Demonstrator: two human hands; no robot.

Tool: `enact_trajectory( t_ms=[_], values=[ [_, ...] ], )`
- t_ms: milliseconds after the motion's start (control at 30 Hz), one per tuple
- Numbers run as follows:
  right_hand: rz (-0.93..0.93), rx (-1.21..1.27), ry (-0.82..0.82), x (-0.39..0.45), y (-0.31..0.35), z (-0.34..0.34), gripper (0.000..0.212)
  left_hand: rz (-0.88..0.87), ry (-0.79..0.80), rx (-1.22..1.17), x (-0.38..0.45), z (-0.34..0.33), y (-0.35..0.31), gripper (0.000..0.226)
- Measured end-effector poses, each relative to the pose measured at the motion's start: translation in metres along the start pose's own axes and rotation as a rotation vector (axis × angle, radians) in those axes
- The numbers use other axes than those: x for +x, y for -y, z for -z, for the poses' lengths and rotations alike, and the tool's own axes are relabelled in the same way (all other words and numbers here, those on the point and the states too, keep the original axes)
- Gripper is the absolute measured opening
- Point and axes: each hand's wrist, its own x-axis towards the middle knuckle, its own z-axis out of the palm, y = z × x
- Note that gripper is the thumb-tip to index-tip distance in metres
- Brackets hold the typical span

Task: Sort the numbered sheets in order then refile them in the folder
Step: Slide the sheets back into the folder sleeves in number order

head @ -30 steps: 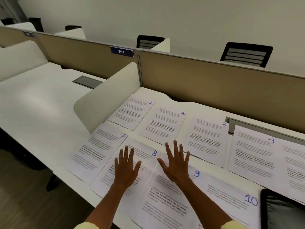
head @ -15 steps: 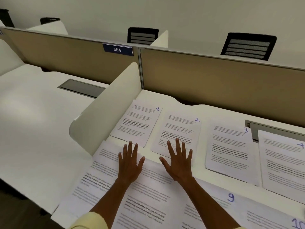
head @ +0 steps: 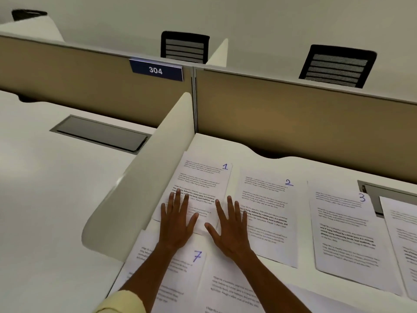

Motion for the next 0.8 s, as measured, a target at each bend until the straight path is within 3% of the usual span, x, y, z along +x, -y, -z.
enact_trajectory(
  t_ms=[267, 500, 800],
  values=[
    [-0.052, 0.069, -0.047, 0.064, 0.016, -0.003, 0.093, -0.049, -0.023, 0.022, 0.031, -0.009, 0.012, 0.078],
    [-0.160, 0.074, -0.077, 0.111, 0.020, 0.009, 0.076, -0.044, -0.040, 0.041, 0.032, -0.014, 0.014, 0.079],
    [-0.239, 0.227, -0.065, 0.152, 0.008, 0.024, 0.079, -0.054, -0.055, 0.046, 0.033, -0.016, 0.015, 0.077]
  ],
)
